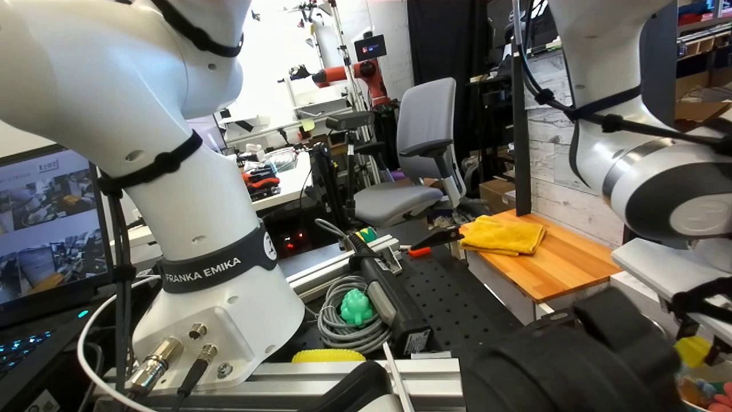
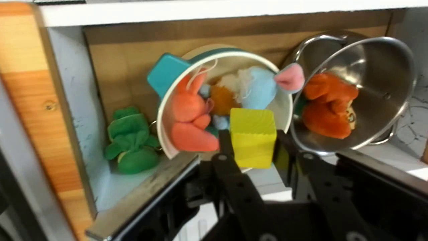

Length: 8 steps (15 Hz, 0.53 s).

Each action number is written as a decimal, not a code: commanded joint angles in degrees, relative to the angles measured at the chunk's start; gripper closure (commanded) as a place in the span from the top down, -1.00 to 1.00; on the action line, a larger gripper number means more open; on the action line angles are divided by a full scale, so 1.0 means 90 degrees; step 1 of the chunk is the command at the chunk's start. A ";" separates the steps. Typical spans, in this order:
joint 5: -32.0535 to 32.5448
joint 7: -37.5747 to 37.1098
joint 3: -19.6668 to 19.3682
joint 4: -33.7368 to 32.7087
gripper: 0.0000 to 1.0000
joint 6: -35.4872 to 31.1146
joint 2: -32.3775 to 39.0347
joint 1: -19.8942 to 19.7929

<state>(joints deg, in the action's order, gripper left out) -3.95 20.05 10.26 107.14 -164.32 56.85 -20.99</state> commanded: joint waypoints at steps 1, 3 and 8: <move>0.0096 -0.0240 -0.0066 0.0514 0.20 -0.0688 -0.0164 0.0232; 0.0206 -0.0236 -0.0073 0.0691 0.46 -0.1116 -0.0196 0.0261; 0.0682 -0.0366 -0.0688 0.1919 1.00 -0.2137 -0.1214 0.0516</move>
<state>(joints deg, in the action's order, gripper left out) -1.10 18.86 8.64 114.58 -179.28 55.21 -18.64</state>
